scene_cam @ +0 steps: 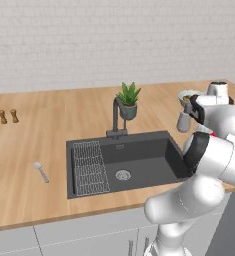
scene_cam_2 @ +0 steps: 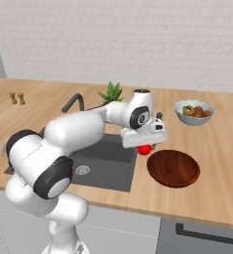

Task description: Pick the tomato from the sink and place it in the bowl. Then pick the bowl and place it in the microwave. Then close the microwave door and press the start button.

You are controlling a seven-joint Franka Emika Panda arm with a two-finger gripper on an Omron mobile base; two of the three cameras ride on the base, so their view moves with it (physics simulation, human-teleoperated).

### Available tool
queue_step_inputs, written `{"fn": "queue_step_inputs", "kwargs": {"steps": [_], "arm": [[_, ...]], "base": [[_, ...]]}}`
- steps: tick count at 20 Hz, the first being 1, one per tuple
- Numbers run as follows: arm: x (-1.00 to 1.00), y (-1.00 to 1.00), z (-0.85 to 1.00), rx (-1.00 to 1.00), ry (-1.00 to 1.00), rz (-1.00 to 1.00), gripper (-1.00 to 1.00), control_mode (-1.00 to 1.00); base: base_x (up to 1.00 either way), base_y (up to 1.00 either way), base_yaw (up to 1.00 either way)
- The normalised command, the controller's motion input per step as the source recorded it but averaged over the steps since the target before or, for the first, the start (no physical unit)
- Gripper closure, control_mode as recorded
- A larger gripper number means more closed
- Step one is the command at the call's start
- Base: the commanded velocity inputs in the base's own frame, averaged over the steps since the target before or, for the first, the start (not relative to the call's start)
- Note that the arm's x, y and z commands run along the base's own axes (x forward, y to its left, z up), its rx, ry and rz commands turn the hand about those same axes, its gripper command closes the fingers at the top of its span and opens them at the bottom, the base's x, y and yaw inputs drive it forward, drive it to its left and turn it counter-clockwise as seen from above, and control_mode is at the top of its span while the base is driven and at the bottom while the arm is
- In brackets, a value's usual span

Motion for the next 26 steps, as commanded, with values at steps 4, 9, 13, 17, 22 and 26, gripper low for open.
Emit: {"fn": "queue_step_inputs", "kwargs": {"steps": [4,9,13,17,22,26], "arm": [[0.23,-0.77,-0.10,0.00,0.06,-0.13,1.00,-1.00],[0.41,-0.85,-0.62,0.00,-0.02,0.00,1.00,-1.00],[0.21,-0.41,-0.54,0.01,-0.08,0.00,1.00,-1.00],[0.13,-0.20,-0.55,0.05,0.00,0.00,1.00,-1.00],[0.08,-0.02,-0.50,0.00,0.00,0.00,-1.00,-1.00],[0.00,0.06,0.00,0.00,0.00,-0.02,-1.00,-1.00]], "base": [[0.00,0.00,0.00],[0.00,0.00,0.00],[0.00,0.00,0.00],[0.00,0.00,0.00],[0.00,0.00,0.00],[0.00,0.00,0.00]]}}
